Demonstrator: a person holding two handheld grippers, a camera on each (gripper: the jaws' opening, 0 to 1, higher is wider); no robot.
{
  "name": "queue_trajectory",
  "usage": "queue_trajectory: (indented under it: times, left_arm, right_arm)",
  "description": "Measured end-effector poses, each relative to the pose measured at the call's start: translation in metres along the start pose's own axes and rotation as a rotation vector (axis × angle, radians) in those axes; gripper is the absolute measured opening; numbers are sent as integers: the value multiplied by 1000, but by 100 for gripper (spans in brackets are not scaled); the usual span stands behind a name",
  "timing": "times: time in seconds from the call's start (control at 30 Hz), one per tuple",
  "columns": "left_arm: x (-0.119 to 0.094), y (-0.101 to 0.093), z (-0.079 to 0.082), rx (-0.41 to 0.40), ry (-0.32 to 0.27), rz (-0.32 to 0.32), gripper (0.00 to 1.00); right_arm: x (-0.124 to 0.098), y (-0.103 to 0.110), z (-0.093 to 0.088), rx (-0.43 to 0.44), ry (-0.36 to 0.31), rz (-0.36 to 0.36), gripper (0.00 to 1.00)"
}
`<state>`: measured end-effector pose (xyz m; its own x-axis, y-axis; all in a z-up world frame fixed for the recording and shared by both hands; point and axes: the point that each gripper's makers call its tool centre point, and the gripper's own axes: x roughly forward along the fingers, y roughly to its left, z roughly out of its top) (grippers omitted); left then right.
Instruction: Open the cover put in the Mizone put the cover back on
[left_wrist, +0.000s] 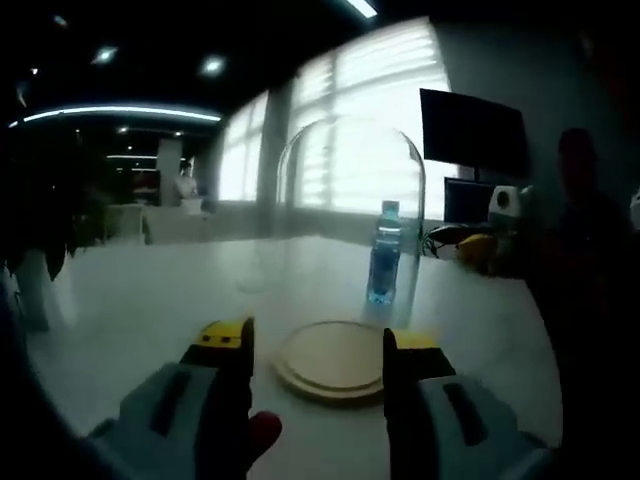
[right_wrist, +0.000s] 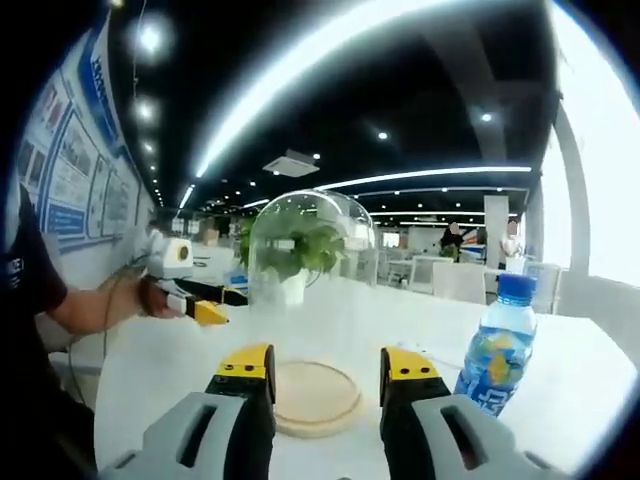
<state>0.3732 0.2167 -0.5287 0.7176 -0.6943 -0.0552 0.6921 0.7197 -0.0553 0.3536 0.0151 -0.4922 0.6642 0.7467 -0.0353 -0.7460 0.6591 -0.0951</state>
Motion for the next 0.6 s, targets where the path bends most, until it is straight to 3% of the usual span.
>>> queue_trajectory:
  times: [0.27,0.6]
  left_arm:
    - [6,2,-4,-12,10,-17,45]
    - [14,4,-7,-7,22,-35,45]
  right_arm:
    - [-1,-1,5,37,-17,35,39]
    - [1,-2,-1,33,-7,36,43]
